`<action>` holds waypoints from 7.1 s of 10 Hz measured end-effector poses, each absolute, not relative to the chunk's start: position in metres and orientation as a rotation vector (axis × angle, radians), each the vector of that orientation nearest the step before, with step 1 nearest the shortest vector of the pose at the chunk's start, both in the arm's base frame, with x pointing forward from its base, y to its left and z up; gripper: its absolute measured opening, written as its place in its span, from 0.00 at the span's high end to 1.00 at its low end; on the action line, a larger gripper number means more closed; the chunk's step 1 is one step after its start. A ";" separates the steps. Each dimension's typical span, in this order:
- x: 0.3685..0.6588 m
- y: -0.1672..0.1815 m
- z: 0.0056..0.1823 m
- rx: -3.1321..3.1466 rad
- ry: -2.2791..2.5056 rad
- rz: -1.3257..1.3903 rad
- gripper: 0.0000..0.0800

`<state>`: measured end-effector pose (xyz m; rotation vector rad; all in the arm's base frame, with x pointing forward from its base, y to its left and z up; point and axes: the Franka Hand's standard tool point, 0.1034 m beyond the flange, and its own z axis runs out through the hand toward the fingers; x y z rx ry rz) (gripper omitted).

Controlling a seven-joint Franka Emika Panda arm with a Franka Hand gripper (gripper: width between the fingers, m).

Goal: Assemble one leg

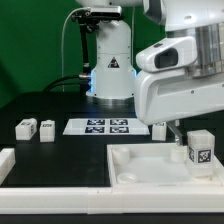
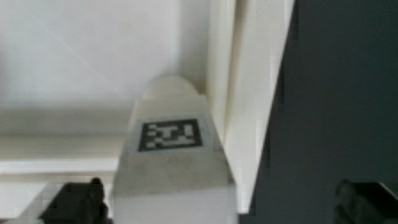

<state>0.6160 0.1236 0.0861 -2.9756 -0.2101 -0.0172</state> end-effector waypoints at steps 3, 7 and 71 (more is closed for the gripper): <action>0.623 0.119 0.083 -2.970 -0.202 0.058 0.19; 0.619 0.120 0.077 -2.970 -0.208 0.052 0.48; 0.612 0.126 0.070 -3.015 0.296 -0.116 0.19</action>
Offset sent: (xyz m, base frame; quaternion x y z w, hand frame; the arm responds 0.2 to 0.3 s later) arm -0.0076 -0.0047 -0.0086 0.0138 0.0176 -0.0026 0.9997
